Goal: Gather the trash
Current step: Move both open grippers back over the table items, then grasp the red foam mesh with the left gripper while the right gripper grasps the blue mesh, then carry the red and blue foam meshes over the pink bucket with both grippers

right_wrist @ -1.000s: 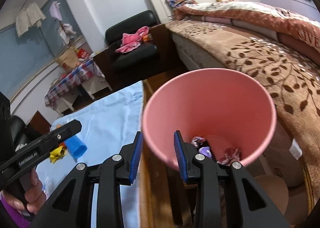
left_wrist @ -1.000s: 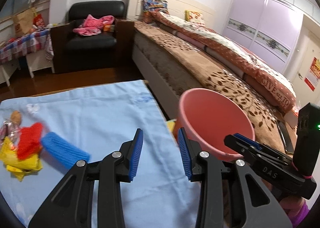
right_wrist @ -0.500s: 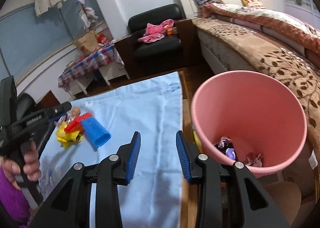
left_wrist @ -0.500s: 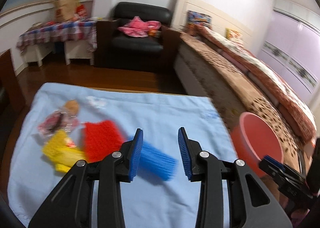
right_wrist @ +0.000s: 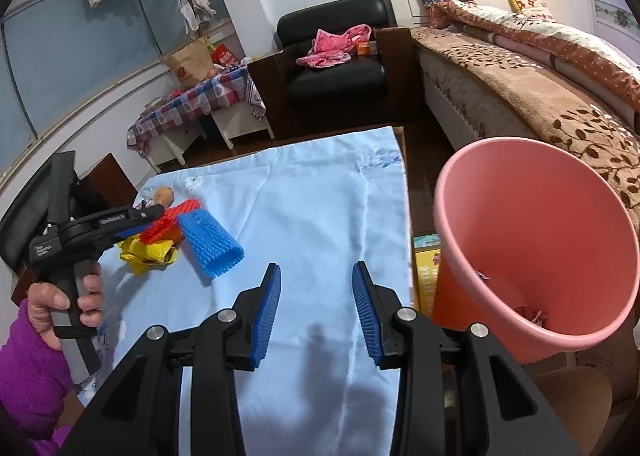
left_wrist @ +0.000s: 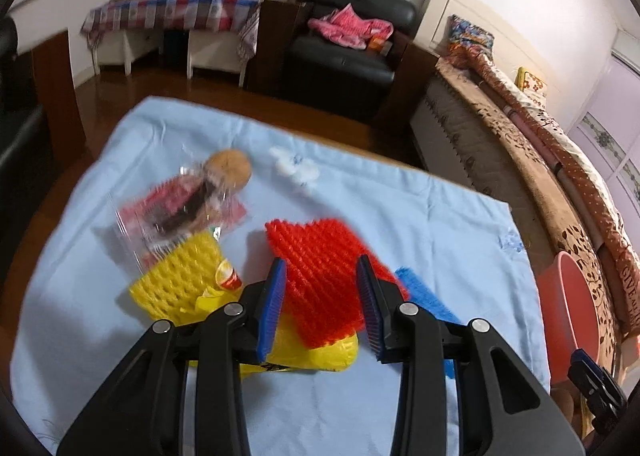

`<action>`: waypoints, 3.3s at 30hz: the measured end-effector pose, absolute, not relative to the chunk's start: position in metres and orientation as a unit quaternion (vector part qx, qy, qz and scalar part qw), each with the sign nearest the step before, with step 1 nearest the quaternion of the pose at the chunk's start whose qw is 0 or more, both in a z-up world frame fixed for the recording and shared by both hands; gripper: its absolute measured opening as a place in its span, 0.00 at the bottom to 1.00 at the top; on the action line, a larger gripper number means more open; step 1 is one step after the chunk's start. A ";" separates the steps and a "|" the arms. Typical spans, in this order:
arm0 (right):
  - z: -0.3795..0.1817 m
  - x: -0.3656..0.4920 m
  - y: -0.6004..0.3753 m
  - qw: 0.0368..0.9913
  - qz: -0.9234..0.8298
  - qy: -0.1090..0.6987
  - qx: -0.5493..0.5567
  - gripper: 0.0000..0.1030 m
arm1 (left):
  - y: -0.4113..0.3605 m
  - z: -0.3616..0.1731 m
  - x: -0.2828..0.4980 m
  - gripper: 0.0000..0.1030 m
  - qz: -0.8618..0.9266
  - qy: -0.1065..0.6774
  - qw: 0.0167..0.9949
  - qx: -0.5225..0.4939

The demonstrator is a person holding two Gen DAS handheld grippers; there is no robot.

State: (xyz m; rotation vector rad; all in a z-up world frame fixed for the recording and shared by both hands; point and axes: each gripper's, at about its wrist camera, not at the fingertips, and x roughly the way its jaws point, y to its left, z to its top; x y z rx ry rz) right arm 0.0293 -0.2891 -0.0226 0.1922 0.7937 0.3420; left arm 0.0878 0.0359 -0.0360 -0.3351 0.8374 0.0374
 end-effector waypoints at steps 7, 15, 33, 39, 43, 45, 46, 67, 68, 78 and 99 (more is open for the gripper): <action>-0.022 0.035 -0.260 0.896 0.200 0.389 0.075 0.39 | 0.042 -0.048 0.083 0.35 0.021 0.402 0.901 -0.162; -0.017 0.054 -0.206 0.880 0.270 0.387 0.045 0.45 | 0.049 -0.053 0.076 0.35 0.016 0.396 0.903 -0.166; -0.057 0.107 -0.153 0.852 0.281 0.441 0.016 0.40 | 0.053 -0.038 0.057 0.09 -0.015 0.371 0.913 -0.167; -0.057 0.101 -0.158 0.848 0.284 0.446 0.025 0.09 | 0.053 -0.026 0.049 0.08 -0.021 0.360 0.917 -0.170; -0.043 0.092 -0.173 0.856 0.285 0.429 0.043 0.08 | 0.049 -0.019 0.043 0.08 -0.024 0.352 0.920 -0.170; -0.035 0.087 -0.184 0.860 0.283 0.423 0.052 0.08 | 0.045 -0.014 0.041 0.08 -0.026 0.349 0.921 -0.169; -0.032 0.085 -0.188 0.862 0.281 0.419 0.055 0.08 | 0.044 -0.012 0.040 0.08 -0.028 0.348 0.922 -0.169; 0.002 0.035 -0.310 0.904 0.181 0.363 0.132 0.08 | -0.042 0.017 0.034 0.08 -0.106 0.340 0.926 -0.123; 0.003 0.033 -0.317 0.906 0.174 0.361 0.135 0.08 | -0.047 0.017 0.035 0.08 -0.111 0.340 0.926 -0.121; 0.005 0.017 -0.381 0.922 0.099 0.340 0.160 0.08 | -0.104 0.029 0.042 0.08 -0.164 0.336 0.923 -0.090; -0.020 0.000 -0.461 0.920 -0.005 0.335 0.202 0.08 | -0.236 0.025 0.053 0.09 -0.263 0.346 0.901 -0.006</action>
